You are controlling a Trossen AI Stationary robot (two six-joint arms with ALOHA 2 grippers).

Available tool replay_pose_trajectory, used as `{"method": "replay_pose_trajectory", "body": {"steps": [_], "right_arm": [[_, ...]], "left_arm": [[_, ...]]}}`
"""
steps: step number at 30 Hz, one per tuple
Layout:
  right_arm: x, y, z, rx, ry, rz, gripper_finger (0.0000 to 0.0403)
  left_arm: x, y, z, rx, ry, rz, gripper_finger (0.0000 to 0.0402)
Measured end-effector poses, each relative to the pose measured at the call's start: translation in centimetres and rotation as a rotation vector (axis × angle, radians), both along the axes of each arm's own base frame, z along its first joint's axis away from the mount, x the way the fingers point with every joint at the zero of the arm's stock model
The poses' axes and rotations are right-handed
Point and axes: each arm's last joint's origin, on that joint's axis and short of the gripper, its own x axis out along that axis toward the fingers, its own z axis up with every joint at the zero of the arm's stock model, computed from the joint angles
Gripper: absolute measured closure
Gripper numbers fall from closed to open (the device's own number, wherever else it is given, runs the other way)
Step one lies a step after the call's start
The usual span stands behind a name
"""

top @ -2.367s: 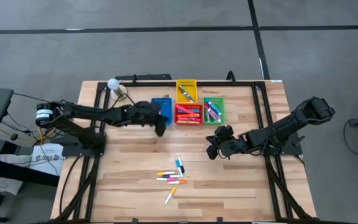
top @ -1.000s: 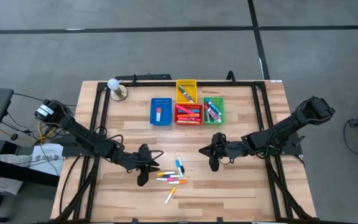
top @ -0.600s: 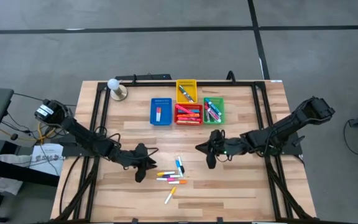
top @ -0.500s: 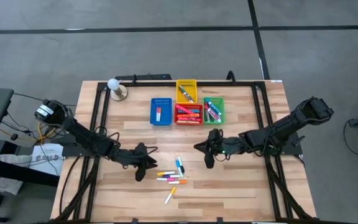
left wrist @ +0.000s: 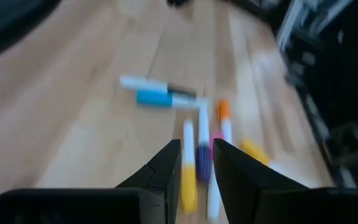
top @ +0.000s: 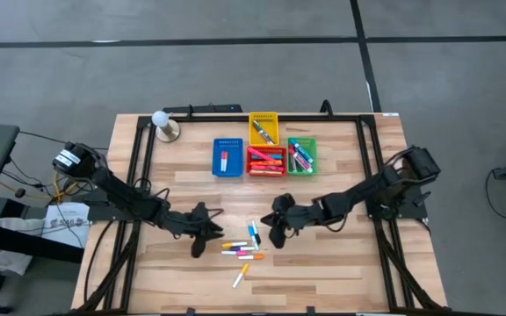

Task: Pick & Place Markers
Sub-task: Put the top small yellow highlighter pen into the blue bin

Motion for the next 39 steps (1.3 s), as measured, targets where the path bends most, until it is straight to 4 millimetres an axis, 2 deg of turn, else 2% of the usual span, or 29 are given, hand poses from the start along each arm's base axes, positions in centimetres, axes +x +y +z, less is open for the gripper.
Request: {"method": "replay_pose_trajectory", "body": {"steps": [6, 9, 13, 17, 22, 30, 39], "right_arm": [[1.9, 0.2, 0.5, 0.052, -0.009, 0.063, 0.0392], [2.3, 0.0, 1.0, 0.004, -0.025, 0.090, 0.0392], [2.1, -0.6, 1.8, -0.026, -0.016, 0.095, 0.0392], [1.2, -0.8, 1.9, -0.072, 0.070, 0.113, 0.0392], [0.0, -0.6, 1.7, -0.135, 0.183, 0.161, 0.0392], [-1.0, 0.3, 1.1, -0.161, 0.275, 0.201, 0.0392], [-1.2, 0.3, 0.9, -0.165, 0.302, 0.198, 0.0392]], "left_arm": [[0.2, 0.3, -2.0, -0.011, 0.131, -0.099, 0.0309], [0.7, 1.0, -2.4, -0.045, 0.158, -0.070, 0.0309], [1.1, 1.4, -2.0, -0.050, 0.140, -0.074, 0.0309], [2.0, 1.0, -1.0, 0.065, 0.077, -0.147, 0.0306], [3.4, 0.4, 0.1, 0.162, 0.066, -0.171, 0.0277], [5.0, -0.4, -1.3, 0.193, 0.143, -0.174, 0.0229], [4.8, -1.6, -3.4, 0.194, 0.220, -0.201, 0.0235]]}}
